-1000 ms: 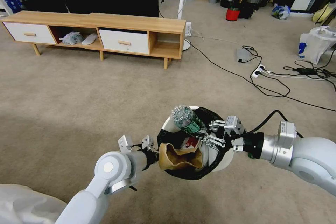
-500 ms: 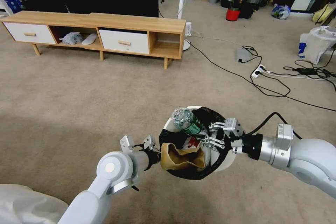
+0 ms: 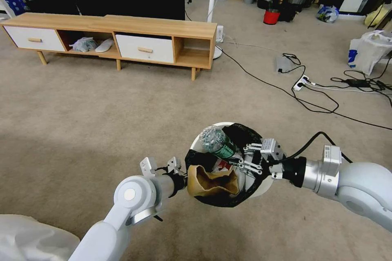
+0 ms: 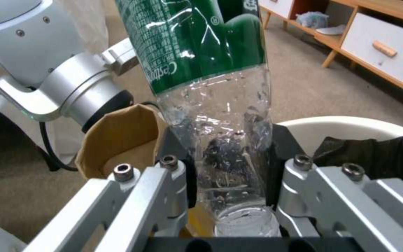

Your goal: Pick up the trash bin and place the garbage on the floor into it.

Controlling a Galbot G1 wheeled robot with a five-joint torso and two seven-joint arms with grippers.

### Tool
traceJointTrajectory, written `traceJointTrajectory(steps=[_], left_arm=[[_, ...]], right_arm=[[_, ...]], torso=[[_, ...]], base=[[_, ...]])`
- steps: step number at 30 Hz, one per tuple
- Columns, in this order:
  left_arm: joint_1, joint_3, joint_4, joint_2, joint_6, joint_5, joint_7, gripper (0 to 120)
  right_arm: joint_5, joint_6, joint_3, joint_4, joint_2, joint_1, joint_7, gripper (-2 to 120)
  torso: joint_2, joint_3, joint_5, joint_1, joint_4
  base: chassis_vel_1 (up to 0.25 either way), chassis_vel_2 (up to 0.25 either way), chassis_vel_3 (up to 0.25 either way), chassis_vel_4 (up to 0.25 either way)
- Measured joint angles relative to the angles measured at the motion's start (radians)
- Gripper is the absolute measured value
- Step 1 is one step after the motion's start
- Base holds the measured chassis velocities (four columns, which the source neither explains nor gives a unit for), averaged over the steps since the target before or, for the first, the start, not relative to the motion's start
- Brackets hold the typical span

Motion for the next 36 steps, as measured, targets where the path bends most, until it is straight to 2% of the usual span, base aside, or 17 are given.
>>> traceJointTrajectory(steps=[10, 12, 13, 17, 22, 31, 36], left_arm=[[0.001, 0.0, 0.008, -0.003, 0.001, 0.008, 0.008, 0], [0.003, -0.001, 0.008, -0.004, 0.002, 0.012, 0.012, 0], [0.003, -0.001, 0.008, -0.004, 0.002, 0.012, 0.012, 0], [0.006, -0.003, 0.008, -0.002, 0.003, 0.016, 0.015, 0], [0.01, -0.005, 0.007, -0.002, 0.004, 0.02, 0.017, 0], [0.015, -0.006, 0.006, -0.02, 0.005, 0.038, 0.02, 0], [0.016, -0.006, 0.006, -0.025, 0.005, 0.043, 0.02, 0]], right_arm=[[0.002, 0.002, 0.003, 0.0, -0.007, 0.002, -0.004, 25], [0.002, 0.002, 0.004, 0.002, -0.007, -0.001, -0.004, 35], [0.002, 0.002, 0.004, 0.002, -0.007, -0.001, -0.004, 35], [0.002, 0.002, 0.003, 0.003, -0.007, -0.002, -0.004, 48], [0.002, 0.001, 0.003, 0.003, -0.006, -0.002, -0.005, 51], [0.001, 0.001, 0.003, 0.006, -0.005, -0.005, -0.004, 63], [0.001, 0.001, 0.004, 0.007, -0.007, -0.006, -0.002, 64]], torso=[[0.0, 0.0, 0.0, 0.0, 0.0], [0.0, 0.0, 0.0, 0.0, 0.0], [0.0, 0.0, 0.0, 0.0, 0.0], [0.0, 0.0, 0.0, 0.0, 0.0], [0.0, 0.0, 0.0, 0.0, 0.0001], [0.0, 0.0, 0.0, 0.0, 0.0], [0.0, 0.0, 0.0, 0.0, 0.0]], base=[[0.0, 0.0, 0.0, 0.0], [0.0, 0.0, 0.0, 0.0], [0.0, 0.0, 0.0, 0.0], [0.0, 0.0, 0.0, 0.0], [0.0, 0.0, 0.0, 0.0], [0.0, 0.0, 0.0, 0.0], [0.0, 0.0, 0.0, 0.0]])
